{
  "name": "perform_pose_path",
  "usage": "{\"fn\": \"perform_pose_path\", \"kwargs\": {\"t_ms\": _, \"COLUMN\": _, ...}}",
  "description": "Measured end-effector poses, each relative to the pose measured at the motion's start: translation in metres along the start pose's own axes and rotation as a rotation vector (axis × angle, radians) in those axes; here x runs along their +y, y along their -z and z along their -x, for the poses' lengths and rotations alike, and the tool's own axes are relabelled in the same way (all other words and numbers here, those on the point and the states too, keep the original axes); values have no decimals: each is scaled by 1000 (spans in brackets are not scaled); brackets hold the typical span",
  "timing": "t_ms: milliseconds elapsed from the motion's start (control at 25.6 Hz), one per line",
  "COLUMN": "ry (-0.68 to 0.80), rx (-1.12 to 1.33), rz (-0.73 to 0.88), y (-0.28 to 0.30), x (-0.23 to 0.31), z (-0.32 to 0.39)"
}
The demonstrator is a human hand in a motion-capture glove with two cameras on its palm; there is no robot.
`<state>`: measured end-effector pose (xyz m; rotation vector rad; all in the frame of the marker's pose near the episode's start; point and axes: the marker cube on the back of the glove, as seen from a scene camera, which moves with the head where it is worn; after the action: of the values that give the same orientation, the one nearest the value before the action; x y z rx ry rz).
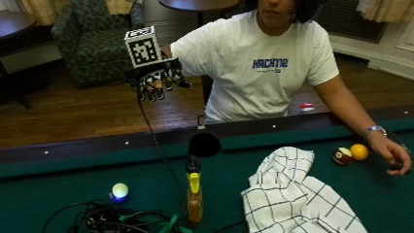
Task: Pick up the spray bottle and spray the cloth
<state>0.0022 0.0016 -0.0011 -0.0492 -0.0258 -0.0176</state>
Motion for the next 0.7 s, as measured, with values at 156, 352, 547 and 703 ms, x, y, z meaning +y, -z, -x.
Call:
{"fn": "perform_pose_path", "kwargs": {"t_ms": 156, "ry": 14, "rx": -67, "rz": -6, "y": -6, "x": 2, "z": -6}}
{"fn": "perform_pose_path", "kwargs": {"t_ms": 352, "ry": -7, "rx": -166, "rz": 2, "y": -18, "x": 4, "z": -19}}
{"fn": "perform_pose_path", "kwargs": {"t_ms": 547, "ry": -10, "rx": -239, "rz": 8, "y": -26, "x": 7, "z": -30}}
{"fn": "perform_pose_path", "kwargs": {"t_ms": 703, "ry": -8, "rx": -300, "rz": 6, "y": -37, "x": 6, "z": -34}}
